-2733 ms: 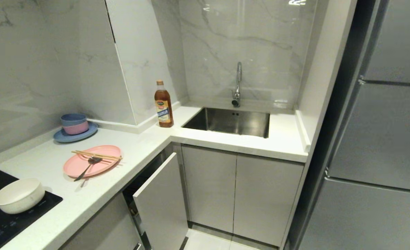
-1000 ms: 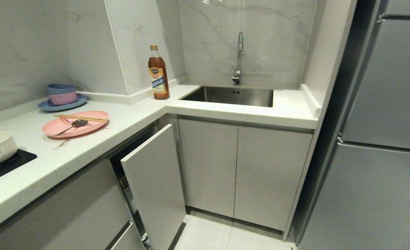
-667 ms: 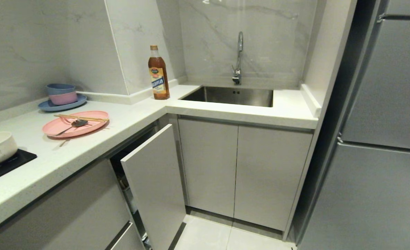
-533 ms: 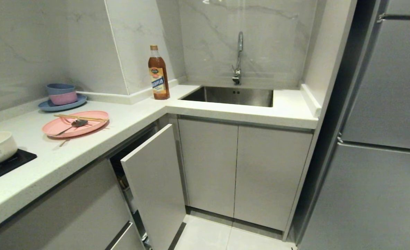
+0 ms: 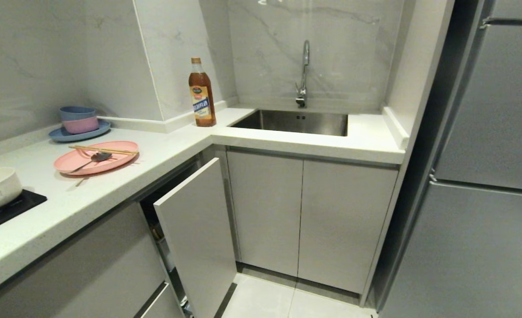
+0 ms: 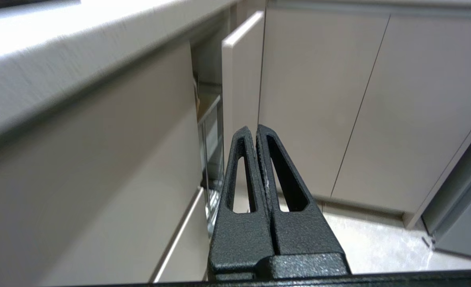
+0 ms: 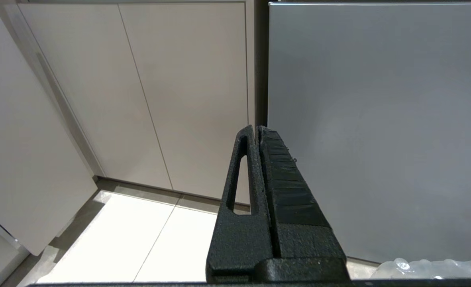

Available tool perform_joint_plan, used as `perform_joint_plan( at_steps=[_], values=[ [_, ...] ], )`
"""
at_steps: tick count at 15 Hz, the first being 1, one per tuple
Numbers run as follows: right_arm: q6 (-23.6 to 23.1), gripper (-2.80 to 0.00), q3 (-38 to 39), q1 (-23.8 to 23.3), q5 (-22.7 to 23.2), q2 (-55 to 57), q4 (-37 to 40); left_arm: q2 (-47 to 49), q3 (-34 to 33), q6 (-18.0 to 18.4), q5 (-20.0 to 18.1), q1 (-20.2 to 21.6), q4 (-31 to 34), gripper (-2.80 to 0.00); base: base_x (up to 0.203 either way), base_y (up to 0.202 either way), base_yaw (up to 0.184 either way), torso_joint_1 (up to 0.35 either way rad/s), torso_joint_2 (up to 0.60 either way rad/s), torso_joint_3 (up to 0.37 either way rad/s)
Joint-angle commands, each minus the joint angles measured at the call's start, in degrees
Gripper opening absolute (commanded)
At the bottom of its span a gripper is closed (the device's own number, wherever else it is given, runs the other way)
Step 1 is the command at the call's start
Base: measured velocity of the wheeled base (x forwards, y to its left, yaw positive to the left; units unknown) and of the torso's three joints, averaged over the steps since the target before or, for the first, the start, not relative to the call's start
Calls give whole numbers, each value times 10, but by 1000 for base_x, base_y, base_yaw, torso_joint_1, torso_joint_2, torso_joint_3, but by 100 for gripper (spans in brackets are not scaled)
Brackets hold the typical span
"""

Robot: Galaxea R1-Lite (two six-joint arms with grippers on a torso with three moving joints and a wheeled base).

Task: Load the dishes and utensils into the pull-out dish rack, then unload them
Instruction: Open the cupboard

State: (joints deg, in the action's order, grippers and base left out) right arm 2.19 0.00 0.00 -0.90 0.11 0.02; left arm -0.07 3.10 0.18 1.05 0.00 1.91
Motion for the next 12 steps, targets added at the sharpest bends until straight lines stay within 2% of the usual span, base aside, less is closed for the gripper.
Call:
perform_joint_plan(
  at_steps=[1, 5, 12],
  values=[
    [0, -280, 1, 0, 0, 0, 1, 0, 43, 0, 1, 0, 21, -280, 0, 0, 0, 0, 0, 0],
    [0, -280, 1, 0, 0, 0, 0, 24, 213, 1, -2, 0, 167, -280, 0, 0, 0, 0, 0, 0],
    [0, -280, 2, 0, 0, 0, 1, 185, 404, 18, 12, 3, 190, -280, 0, 0, 0, 0, 0, 0]
  ],
)
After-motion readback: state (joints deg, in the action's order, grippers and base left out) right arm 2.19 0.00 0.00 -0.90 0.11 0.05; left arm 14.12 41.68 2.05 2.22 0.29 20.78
